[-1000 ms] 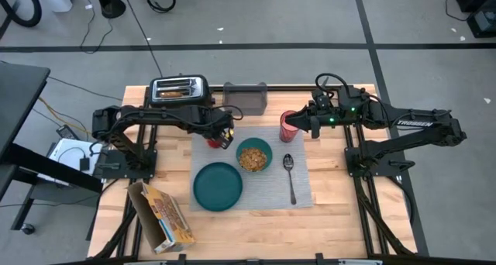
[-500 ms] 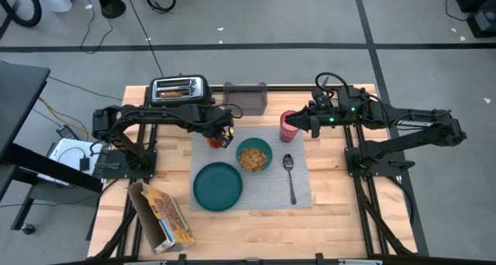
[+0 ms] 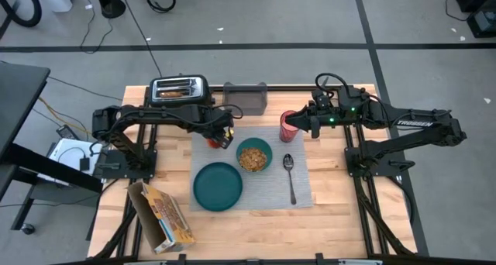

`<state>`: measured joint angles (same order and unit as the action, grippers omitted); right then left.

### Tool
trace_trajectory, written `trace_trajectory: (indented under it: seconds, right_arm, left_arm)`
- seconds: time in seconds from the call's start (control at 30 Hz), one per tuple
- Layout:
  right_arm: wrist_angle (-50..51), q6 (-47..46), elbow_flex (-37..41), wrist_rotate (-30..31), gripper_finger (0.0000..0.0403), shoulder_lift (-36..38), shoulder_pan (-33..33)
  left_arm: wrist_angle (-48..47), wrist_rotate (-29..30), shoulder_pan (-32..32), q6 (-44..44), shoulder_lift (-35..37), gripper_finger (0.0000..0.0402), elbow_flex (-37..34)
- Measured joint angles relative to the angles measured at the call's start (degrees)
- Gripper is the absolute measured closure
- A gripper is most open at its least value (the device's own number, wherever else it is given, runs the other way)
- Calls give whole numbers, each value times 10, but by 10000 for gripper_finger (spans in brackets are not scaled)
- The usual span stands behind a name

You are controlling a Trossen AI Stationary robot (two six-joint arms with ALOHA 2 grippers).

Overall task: Arrange a breakfast setting
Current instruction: Put the apple on the top left of the placemat, then put the toasted bread on the blue plate

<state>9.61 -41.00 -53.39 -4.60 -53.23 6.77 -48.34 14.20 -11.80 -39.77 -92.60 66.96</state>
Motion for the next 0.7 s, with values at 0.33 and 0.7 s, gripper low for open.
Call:
trace_trajectory:
  seconds: [0.33, 0.7]
  right_arm:
    - [1, 5, 0, -1, 274, 0, 0]
    - [4, 7, 0, -10, 274, 0, 2]
  left_arm:
    - [-28, -45, -5, 0, 5, 214, 27]
    - [-137, -45, -35, 50, 48, 213, 145]
